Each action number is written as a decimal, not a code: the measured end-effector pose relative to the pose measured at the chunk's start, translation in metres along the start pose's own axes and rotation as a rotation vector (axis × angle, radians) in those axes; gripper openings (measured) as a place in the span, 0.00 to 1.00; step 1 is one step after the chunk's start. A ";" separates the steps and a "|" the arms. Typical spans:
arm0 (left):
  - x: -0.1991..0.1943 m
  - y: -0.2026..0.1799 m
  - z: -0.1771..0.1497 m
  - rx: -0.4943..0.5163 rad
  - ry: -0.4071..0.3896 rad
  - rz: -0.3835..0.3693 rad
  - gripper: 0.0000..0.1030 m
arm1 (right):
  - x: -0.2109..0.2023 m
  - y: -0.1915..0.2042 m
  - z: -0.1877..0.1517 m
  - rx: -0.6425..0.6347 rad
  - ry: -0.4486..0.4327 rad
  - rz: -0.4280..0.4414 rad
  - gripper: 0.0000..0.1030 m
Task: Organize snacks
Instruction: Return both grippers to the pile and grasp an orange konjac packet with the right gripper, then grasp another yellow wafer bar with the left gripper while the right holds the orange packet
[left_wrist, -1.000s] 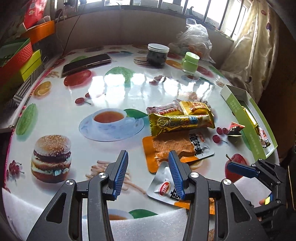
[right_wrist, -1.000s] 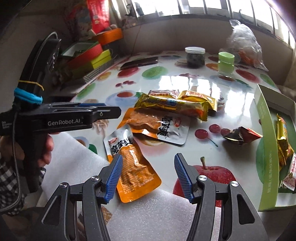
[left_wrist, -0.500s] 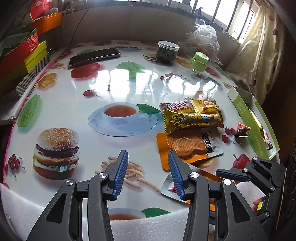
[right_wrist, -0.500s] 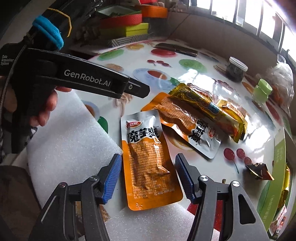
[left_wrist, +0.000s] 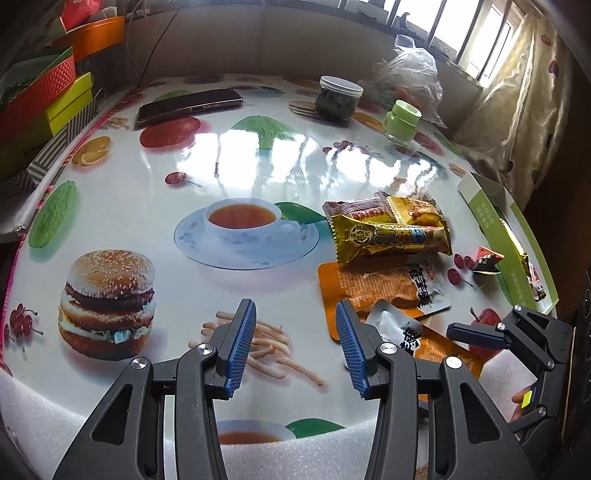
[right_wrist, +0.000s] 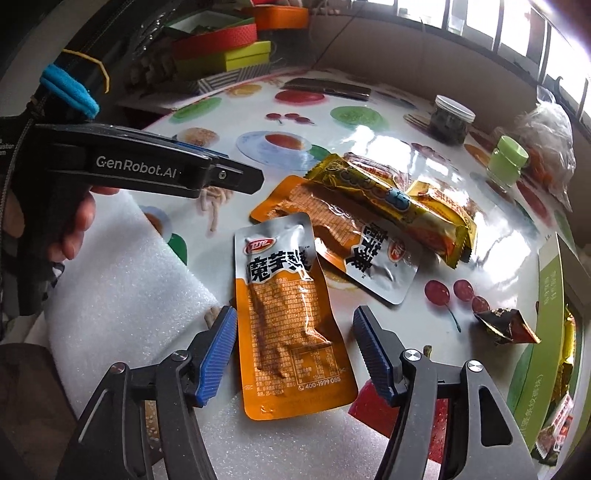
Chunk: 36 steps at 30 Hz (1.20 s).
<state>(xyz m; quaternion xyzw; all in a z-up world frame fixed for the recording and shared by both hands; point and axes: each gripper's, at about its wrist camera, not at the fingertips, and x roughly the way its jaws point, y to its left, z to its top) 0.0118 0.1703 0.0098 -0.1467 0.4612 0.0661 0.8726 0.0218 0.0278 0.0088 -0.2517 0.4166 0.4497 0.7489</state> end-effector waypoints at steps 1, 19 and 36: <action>0.001 0.000 0.000 -0.002 0.002 0.001 0.45 | 0.000 0.001 0.000 0.005 0.000 -0.010 0.62; 0.004 0.000 0.000 -0.005 0.010 -0.008 0.45 | -0.011 -0.001 -0.002 0.083 -0.071 -0.064 0.34; 0.015 -0.017 0.005 0.042 0.035 -0.027 0.45 | -0.027 -0.021 -0.010 0.222 -0.139 -0.018 0.12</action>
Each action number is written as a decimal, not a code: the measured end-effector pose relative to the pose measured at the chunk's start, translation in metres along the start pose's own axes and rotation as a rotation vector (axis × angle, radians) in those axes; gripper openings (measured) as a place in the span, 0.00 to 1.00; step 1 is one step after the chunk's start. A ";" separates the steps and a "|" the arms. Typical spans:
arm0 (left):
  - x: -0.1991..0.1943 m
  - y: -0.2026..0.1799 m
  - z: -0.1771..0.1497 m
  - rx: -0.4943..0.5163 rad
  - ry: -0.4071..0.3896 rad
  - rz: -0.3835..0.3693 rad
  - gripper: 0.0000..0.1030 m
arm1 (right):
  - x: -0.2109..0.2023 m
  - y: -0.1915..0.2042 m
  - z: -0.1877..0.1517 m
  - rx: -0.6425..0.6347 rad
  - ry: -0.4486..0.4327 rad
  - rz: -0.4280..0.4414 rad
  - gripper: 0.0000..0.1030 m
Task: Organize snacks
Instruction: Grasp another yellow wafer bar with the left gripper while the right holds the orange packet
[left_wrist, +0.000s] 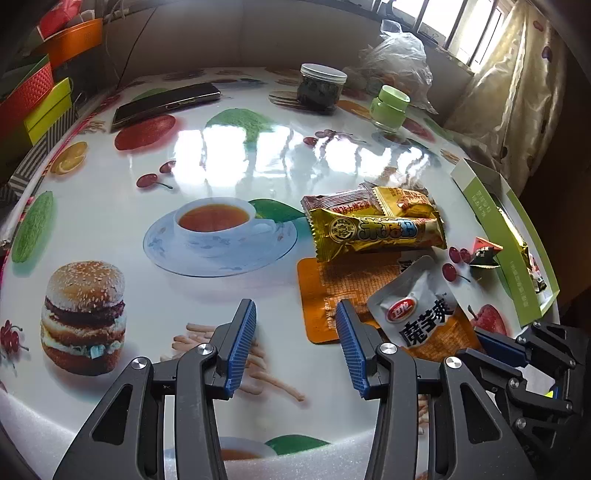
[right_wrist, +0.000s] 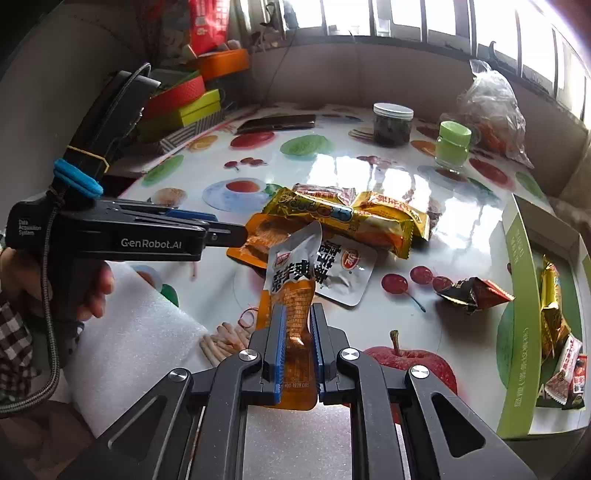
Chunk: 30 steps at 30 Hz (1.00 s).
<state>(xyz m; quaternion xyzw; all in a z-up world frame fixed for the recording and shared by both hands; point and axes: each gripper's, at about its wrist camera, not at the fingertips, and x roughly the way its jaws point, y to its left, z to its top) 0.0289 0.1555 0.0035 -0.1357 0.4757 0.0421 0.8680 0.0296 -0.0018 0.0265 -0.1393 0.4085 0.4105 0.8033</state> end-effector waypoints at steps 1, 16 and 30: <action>0.001 -0.002 0.000 0.003 0.000 -0.003 0.45 | 0.000 -0.001 0.000 0.010 0.004 0.016 0.12; -0.006 -0.011 0.015 0.042 -0.029 0.003 0.45 | -0.022 0.001 0.000 0.032 -0.075 0.013 0.04; 0.000 -0.051 0.050 0.255 -0.068 -0.023 0.45 | -0.028 -0.002 -0.001 0.029 -0.046 -0.043 0.04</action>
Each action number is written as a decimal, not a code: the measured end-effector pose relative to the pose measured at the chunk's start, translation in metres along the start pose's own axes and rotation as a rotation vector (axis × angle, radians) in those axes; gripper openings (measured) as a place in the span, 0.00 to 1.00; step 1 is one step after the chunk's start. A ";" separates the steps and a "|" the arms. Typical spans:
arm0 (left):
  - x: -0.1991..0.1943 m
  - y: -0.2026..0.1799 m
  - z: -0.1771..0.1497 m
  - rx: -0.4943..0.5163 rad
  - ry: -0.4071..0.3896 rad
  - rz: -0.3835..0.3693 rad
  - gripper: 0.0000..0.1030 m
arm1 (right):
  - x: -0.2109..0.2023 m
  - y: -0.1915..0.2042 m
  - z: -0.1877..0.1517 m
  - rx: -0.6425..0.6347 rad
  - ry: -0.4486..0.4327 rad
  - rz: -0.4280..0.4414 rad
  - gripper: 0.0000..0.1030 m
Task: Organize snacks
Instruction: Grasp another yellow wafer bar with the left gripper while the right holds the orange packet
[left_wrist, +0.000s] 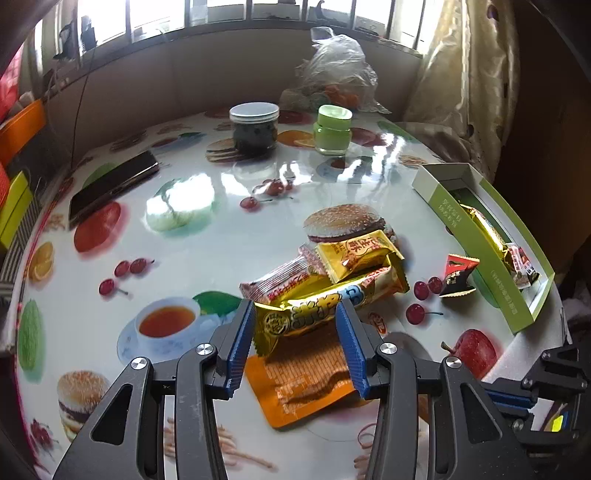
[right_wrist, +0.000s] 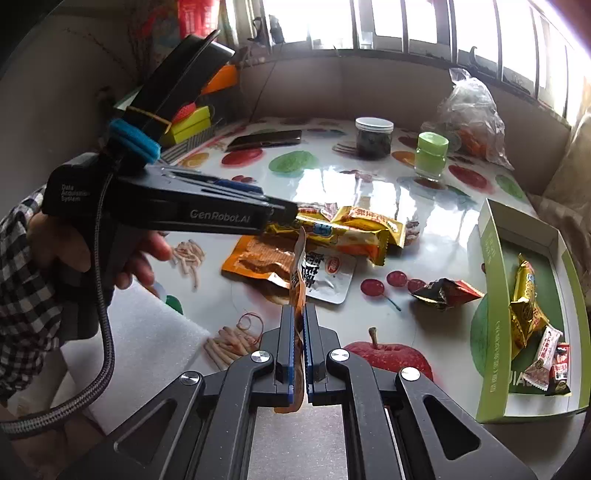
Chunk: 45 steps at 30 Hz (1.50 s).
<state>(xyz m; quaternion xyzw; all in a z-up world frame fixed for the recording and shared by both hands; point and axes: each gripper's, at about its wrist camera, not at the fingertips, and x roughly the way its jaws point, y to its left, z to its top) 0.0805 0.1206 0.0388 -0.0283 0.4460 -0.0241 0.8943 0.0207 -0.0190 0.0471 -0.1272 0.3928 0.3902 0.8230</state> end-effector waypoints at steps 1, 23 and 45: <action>0.002 -0.002 0.003 0.029 0.002 -0.014 0.45 | 0.000 0.001 0.000 0.000 0.000 0.005 0.04; 0.040 -0.025 0.016 0.258 0.114 -0.093 0.45 | -0.004 0.003 -0.004 0.008 -0.004 0.006 0.03; 0.025 -0.014 0.020 0.168 0.037 -0.125 0.05 | -0.007 0.002 -0.004 0.024 -0.019 0.007 0.03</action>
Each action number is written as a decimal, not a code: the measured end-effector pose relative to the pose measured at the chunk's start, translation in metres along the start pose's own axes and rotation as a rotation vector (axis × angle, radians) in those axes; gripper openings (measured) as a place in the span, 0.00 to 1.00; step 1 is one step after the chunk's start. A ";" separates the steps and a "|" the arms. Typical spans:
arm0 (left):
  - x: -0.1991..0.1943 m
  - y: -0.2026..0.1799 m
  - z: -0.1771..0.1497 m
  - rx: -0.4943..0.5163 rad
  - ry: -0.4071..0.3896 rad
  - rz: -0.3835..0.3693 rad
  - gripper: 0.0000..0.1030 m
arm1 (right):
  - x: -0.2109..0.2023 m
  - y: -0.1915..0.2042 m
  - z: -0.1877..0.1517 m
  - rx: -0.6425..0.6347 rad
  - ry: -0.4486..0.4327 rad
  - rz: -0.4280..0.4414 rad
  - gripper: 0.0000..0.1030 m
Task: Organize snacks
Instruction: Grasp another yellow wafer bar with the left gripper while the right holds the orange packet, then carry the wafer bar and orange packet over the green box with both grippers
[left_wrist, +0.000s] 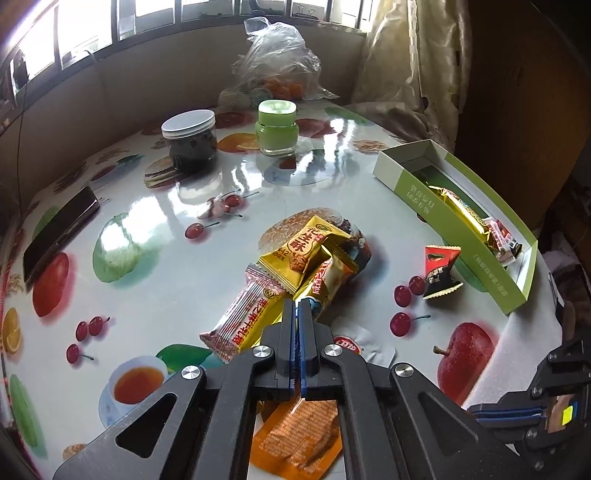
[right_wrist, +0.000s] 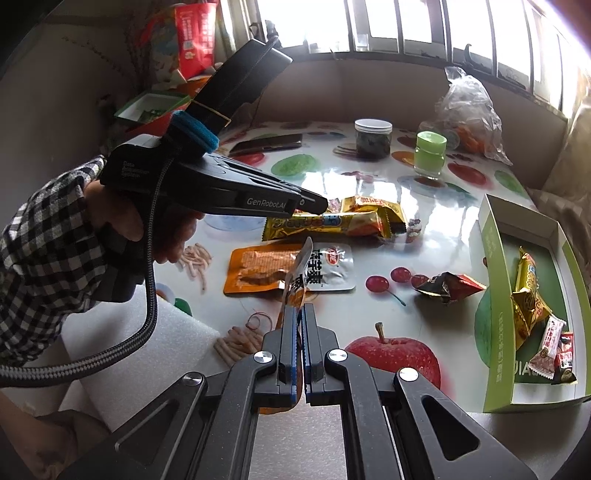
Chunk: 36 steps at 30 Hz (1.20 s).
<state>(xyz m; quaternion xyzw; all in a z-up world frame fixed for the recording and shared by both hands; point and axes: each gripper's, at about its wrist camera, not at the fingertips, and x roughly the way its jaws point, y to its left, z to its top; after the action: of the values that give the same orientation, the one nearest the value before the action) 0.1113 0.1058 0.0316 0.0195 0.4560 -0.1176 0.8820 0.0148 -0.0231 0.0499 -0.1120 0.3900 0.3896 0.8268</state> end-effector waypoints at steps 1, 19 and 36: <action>0.002 -0.004 0.001 0.030 0.013 0.012 0.16 | 0.000 0.000 0.000 0.002 0.000 0.000 0.03; 0.037 -0.016 0.010 0.109 0.113 0.004 0.36 | 0.001 -0.006 -0.001 0.024 -0.001 0.006 0.03; 0.018 -0.001 0.010 0.018 0.051 -0.009 0.23 | -0.002 -0.009 -0.002 0.042 -0.017 -0.007 0.03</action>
<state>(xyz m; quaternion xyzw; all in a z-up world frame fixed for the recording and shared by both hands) 0.1285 0.1000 0.0231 0.0283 0.4775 -0.1252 0.8692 0.0196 -0.0319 0.0490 -0.0927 0.3907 0.3792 0.8336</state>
